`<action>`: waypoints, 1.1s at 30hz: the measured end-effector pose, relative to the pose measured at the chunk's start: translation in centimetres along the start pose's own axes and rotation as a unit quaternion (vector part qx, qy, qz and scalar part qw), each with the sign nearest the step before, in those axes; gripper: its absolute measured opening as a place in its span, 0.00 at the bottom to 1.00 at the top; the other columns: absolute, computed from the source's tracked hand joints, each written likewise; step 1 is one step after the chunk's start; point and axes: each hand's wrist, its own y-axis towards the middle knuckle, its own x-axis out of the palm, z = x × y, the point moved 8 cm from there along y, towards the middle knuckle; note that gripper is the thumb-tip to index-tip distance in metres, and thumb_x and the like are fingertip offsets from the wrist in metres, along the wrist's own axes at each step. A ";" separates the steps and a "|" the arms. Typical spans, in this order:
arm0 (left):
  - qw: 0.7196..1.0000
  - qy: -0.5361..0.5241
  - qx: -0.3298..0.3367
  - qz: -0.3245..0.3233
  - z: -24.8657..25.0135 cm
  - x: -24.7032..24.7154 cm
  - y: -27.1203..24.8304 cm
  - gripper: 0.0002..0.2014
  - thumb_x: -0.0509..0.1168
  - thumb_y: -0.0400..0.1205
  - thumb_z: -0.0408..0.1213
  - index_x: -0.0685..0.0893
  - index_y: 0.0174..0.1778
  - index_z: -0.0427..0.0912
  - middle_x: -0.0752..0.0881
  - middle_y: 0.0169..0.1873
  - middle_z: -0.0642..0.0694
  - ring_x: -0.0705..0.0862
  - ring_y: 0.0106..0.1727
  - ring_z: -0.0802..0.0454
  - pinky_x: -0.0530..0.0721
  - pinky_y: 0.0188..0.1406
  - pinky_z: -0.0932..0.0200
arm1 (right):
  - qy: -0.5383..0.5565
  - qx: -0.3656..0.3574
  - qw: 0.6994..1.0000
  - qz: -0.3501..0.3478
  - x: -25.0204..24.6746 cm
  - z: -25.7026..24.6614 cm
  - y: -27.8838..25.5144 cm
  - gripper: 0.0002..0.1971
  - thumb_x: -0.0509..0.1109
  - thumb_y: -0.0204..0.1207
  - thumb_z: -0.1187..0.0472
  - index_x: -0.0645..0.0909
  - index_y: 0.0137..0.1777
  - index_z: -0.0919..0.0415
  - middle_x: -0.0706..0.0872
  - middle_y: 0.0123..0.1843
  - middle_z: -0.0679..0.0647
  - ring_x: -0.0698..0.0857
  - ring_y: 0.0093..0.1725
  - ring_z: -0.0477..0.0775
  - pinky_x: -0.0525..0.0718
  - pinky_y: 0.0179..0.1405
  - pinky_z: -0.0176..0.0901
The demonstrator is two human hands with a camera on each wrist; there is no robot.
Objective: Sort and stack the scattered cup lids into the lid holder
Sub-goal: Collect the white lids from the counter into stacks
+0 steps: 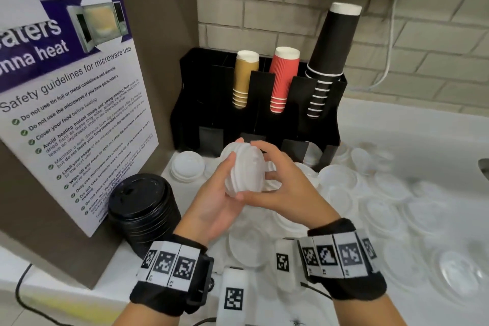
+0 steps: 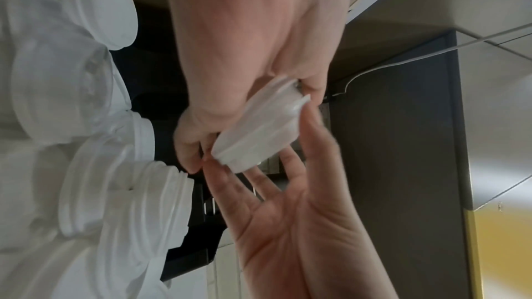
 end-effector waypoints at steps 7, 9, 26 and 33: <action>1.000 -0.009 -0.005 -0.006 0.0 -0.2 -0.1 0.27 0.58 0.82 0.51 0.71 0.79 0.53 0.82 0.70 0.38 0.81 0.71 0.38 0.82 0.65 0.35 | -0.014 -0.011 1.000 -0.018 -0.2 0.1 -0.1 0.40 0.83 0.63 0.56 0.67 0.71 0.32 0.74 0.65 0.43 0.76 0.64 0.44 0.86 0.52 0.39; 1.000 0.000 -0.011 0.003 0.0 -0.3 -0.1 0.27 0.57 0.83 0.50 0.70 0.79 0.47 0.82 0.69 0.36 0.82 0.69 0.39 0.85 0.62 0.39 | -0.026 -0.030 0.999 -0.027 -0.1 -0.2 0.0 0.40 0.82 0.64 0.59 0.67 0.71 0.31 0.73 0.66 0.44 0.74 0.65 0.44 0.85 0.50 0.35; 0.985 0.080 0.143 0.054 7.1 -1.6 -1.2 0.22 0.62 0.73 0.41 0.78 0.65 0.54 0.82 0.48 0.50 0.81 0.48 0.55 0.76 0.47 0.55 | -0.325 -0.037 0.890 -0.318 4.4 0.7 -0.1 0.32 0.78 0.69 0.48 0.73 0.73 0.51 0.76 0.68 0.51 0.75 0.65 0.52 0.75 0.63 0.38; 0.983 0.090 0.148 0.056 7.7 -1.1 -1.8 0.23 0.61 0.73 0.41 0.77 0.66 0.54 0.80 0.52 0.49 0.80 0.51 0.54 0.75 0.48 0.55 | -0.551 -0.121 0.702 -0.434 11.2 2.6 -3.6 0.52 0.82 0.60 0.43 0.58 0.80 0.51 0.70 0.71 0.57 0.68 0.68 0.59 0.69 0.62 0.54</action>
